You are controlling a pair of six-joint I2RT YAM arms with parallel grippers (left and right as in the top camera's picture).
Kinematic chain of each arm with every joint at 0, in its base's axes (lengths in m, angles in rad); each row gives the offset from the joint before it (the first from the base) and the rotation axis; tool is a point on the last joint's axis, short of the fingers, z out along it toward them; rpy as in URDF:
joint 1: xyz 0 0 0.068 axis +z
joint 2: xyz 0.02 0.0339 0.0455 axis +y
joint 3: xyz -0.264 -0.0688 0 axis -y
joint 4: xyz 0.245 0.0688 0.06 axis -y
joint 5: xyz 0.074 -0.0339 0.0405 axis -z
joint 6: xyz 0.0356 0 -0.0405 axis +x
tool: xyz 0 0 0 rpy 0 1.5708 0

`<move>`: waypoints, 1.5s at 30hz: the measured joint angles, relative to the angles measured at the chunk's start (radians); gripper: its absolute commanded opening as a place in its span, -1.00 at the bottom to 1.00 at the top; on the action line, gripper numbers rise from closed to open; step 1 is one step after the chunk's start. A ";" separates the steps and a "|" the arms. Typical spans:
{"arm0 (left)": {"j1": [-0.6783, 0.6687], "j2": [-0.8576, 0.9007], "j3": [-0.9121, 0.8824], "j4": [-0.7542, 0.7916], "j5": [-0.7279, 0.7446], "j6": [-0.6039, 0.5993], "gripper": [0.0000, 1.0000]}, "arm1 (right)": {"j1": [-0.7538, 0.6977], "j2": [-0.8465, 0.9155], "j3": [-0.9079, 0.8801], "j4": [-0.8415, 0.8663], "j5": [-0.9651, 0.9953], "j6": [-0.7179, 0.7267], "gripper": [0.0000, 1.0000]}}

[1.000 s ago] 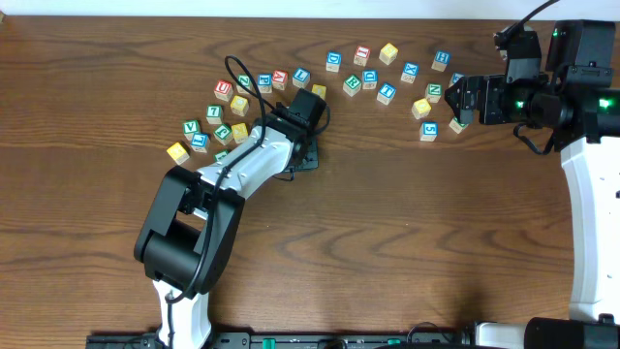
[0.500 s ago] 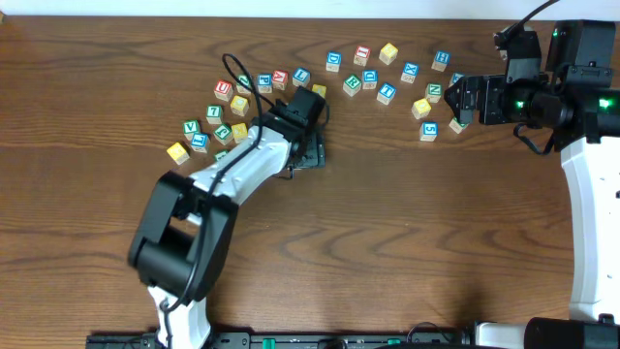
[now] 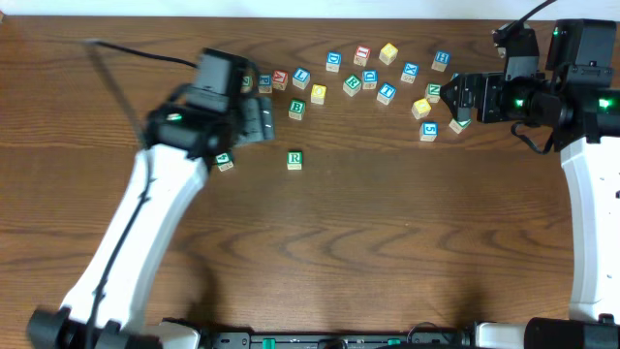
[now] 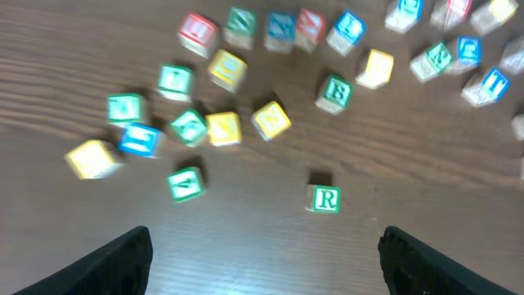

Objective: Spell out ROBOT

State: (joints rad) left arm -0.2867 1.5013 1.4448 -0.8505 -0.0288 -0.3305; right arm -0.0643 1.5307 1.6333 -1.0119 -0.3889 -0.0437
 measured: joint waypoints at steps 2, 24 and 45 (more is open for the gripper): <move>0.033 -0.039 0.034 -0.040 0.001 0.017 0.75 | 0.014 0.000 0.000 0.000 0.005 0.024 0.99; 0.228 -0.089 0.106 -0.116 0.021 0.051 0.75 | 0.312 0.622 0.780 -0.193 0.142 0.275 0.67; 0.241 -0.089 0.106 -0.141 0.023 0.051 0.75 | 0.564 0.983 0.780 0.044 0.349 0.593 0.25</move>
State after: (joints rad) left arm -0.0456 1.4120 1.5505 -0.9913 -0.0063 -0.2790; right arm 0.4999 2.5137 2.4134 -0.9676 -0.0399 0.5495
